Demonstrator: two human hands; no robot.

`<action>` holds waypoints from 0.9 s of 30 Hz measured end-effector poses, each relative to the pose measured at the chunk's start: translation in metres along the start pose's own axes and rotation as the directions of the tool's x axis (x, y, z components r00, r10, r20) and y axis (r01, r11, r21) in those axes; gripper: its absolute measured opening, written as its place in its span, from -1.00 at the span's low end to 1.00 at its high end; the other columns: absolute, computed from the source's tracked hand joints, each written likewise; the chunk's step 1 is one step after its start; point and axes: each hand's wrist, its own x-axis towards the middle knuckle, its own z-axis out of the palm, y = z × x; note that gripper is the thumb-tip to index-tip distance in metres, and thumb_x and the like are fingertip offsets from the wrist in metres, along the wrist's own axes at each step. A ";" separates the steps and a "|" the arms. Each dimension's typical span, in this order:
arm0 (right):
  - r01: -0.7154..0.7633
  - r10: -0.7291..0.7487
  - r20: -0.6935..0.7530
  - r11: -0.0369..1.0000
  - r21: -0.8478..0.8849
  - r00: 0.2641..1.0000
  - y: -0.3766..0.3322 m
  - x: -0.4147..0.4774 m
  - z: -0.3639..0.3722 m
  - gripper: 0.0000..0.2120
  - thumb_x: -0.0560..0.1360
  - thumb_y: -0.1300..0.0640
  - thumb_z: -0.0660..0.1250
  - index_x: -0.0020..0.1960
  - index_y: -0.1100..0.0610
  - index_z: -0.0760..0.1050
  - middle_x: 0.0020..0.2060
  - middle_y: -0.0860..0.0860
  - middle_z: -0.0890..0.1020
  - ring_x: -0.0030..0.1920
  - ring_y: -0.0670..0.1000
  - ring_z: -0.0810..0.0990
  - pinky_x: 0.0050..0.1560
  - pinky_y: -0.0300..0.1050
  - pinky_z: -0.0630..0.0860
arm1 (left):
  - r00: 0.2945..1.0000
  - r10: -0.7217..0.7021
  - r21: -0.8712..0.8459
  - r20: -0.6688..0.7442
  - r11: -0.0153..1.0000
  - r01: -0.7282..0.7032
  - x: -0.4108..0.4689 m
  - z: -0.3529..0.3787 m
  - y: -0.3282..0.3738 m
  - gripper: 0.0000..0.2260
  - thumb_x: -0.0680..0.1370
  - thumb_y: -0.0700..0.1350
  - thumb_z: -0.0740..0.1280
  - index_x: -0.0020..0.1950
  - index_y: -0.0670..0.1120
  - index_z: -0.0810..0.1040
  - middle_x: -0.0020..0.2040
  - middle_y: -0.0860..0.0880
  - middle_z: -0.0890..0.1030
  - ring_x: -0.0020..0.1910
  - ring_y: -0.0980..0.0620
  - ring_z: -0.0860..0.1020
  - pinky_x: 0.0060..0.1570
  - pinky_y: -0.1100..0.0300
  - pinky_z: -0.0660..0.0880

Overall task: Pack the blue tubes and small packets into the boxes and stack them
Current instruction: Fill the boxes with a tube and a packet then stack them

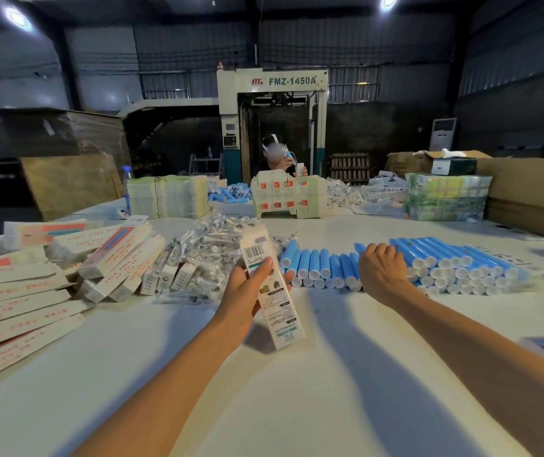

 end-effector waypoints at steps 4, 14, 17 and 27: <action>-0.138 0.095 0.100 0.679 0.721 0.990 -0.015 -0.009 -0.028 -0.75 0.74 0.05 0.06 0.09 0.25 0.32 -0.04 0.22 0.52 -0.01 0.24 0.54 -0.13 0.06 0.34 | 0.998 -0.004 0.065 0.060 0.998 0.001 -0.002 0.002 0.001 -0.66 0.59 -0.11 0.47 0.33 -0.17 0.59 0.19 -0.16 0.74 0.19 -0.21 0.71 0.20 -0.10 0.66; -0.035 -0.159 -0.040 -0.439 0.898 0.986 -0.047 -0.043 -0.130 -0.64 0.72 0.08 0.21 0.37 0.34 0.39 0.07 0.08 0.57 0.04 -0.04 0.57 -0.02 -0.18 0.58 | 0.990 -0.033 0.201 0.139 0.979 0.005 -0.012 0.009 0.005 -0.52 0.43 -0.06 0.62 0.28 -0.19 0.64 0.10 -0.24 0.75 0.03 -0.24 0.73 0.19 -0.19 0.66; -0.019 -0.211 -0.088 -0.457 0.889 0.974 -0.056 -0.046 -0.143 -0.57 0.67 0.22 0.30 0.45 0.32 0.23 0.14 0.27 0.54 0.03 0.08 0.59 -0.03 -0.11 0.61 | 0.986 -0.029 0.208 0.163 0.978 -0.005 -0.014 0.010 0.005 -0.56 0.45 -0.06 0.61 0.28 -0.16 0.65 0.12 -0.20 0.75 0.02 -0.18 0.74 0.21 -0.19 0.65; 0.161 -0.299 -0.142 0.041 0.986 0.944 -0.058 -0.026 -0.129 -0.12 0.56 0.25 0.46 0.58 -0.23 -0.03 0.13 0.10 0.65 0.03 0.04 0.70 -0.13 -0.14 0.67 | 0.983 0.010 0.263 0.184 0.963 -0.059 -0.013 0.011 0.003 -0.49 0.44 0.03 0.64 0.30 -0.11 0.61 0.13 -0.15 0.76 0.07 -0.22 0.75 0.23 -0.23 0.64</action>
